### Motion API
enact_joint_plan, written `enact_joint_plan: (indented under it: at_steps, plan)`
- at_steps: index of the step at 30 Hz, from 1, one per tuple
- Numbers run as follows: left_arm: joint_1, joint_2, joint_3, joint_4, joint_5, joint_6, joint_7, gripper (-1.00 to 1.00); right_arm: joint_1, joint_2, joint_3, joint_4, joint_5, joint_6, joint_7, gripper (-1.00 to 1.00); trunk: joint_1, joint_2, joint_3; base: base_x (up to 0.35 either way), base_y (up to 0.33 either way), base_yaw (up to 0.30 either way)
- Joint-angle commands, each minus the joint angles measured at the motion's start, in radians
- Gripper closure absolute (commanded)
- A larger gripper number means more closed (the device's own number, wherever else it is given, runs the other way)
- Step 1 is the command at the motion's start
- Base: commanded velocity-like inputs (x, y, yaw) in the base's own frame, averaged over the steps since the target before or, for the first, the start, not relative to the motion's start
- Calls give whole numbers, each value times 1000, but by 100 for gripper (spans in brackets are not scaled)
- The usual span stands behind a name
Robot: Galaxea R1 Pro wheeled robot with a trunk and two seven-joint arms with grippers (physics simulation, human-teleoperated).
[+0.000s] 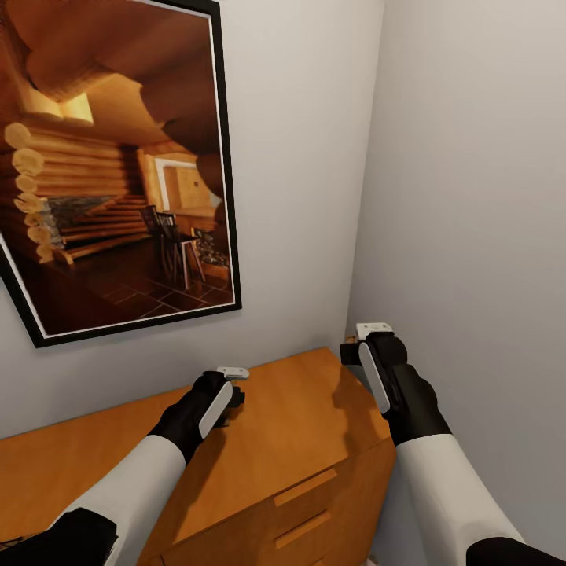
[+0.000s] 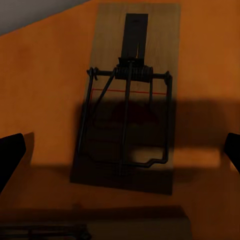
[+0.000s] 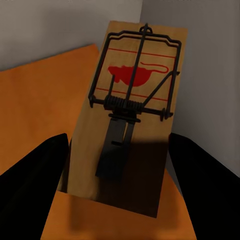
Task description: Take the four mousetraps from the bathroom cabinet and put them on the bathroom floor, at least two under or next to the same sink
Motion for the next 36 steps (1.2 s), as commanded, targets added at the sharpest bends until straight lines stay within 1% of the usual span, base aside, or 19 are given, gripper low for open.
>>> enact_joint_plan:
  at_steps: [1, 10, 18, 19, 27, 36]
  plan:
    - [0, 1, -3, 14, 10, 4, 9, -100, -1, 0, 1, -1, -9, 3, -9, 100, 0, -1, -2, 0, 0, 0]
    - [0, 1, 0, 21, 10, 3, 9, -100, -1, 0, 1, -1, -9, 3, -8, 100, 0, -1, -2, 0, 0, 0]
    - [0, 1, 1, 24, 11, -12, 9, -100, -1, 0, 1, -1, -9, 3, -9, 100, 0, -1, -2, 0, 0, 0]
    - [0, 1, 1, 24, 11, -13, 9, 100, -1, 0, 1, -1, -8, 3, -9, 100, 0, -1, -2, 0, 0, 0]
    - [0, 0, -3, 26, 5, -16, 10, 100, -1, 0, 0, -2, -8, 3, -9, 100, 0, -1, -2, 0, 0, 0]
    - [0, 1, -2, 27, 5, -16, 10, 100, -1, 0, 0, -2, -8, 3, -8, 100, 0, -1, -2, 0, 0, 0]
